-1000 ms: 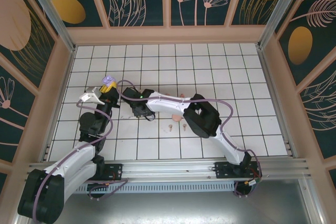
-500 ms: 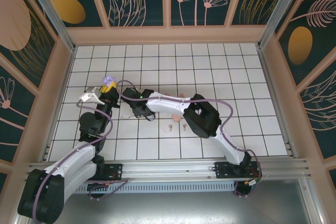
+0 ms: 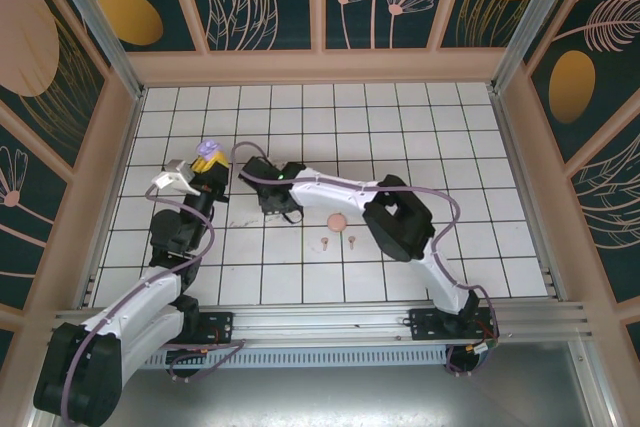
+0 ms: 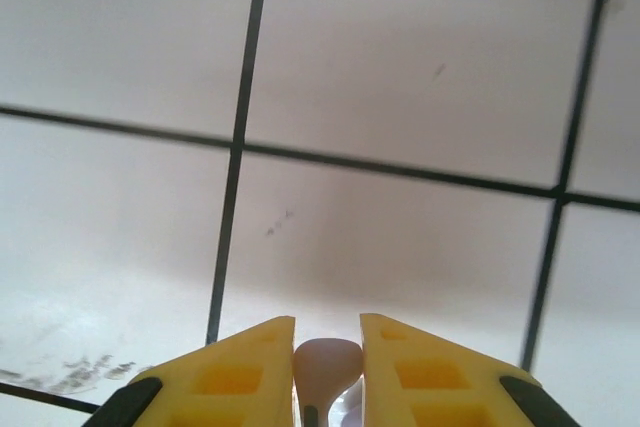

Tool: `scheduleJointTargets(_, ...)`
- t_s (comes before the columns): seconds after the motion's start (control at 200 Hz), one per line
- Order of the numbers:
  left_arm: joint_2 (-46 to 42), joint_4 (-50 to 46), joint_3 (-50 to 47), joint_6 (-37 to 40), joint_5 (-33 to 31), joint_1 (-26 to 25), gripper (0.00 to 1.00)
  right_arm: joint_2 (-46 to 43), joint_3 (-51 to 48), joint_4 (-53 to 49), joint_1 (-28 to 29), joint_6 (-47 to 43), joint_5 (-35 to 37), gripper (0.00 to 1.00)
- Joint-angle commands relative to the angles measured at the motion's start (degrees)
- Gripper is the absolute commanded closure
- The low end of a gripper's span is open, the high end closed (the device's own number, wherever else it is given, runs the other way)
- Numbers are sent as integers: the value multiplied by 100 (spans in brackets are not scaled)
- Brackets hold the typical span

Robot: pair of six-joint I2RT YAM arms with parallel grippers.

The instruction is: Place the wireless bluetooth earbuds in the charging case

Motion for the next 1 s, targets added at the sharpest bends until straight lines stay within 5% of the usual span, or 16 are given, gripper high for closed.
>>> scheduleJointTargets(0.0, 31, -279, 344, 280, 456, 39, 100, -558, -132, 270, -179, -183, 216, 80)
scheduleJointTargets(0.581, 458, -92, 420, 717, 2154, -19, 100, -2257, -777, 729, -1081, -936, 322, 80)
scheduleJointTargets(0.996, 1484, 449, 614, 1438, 2637, -864, 100, -3677, -1435, 1390, -1141, -1526, 26, 79)
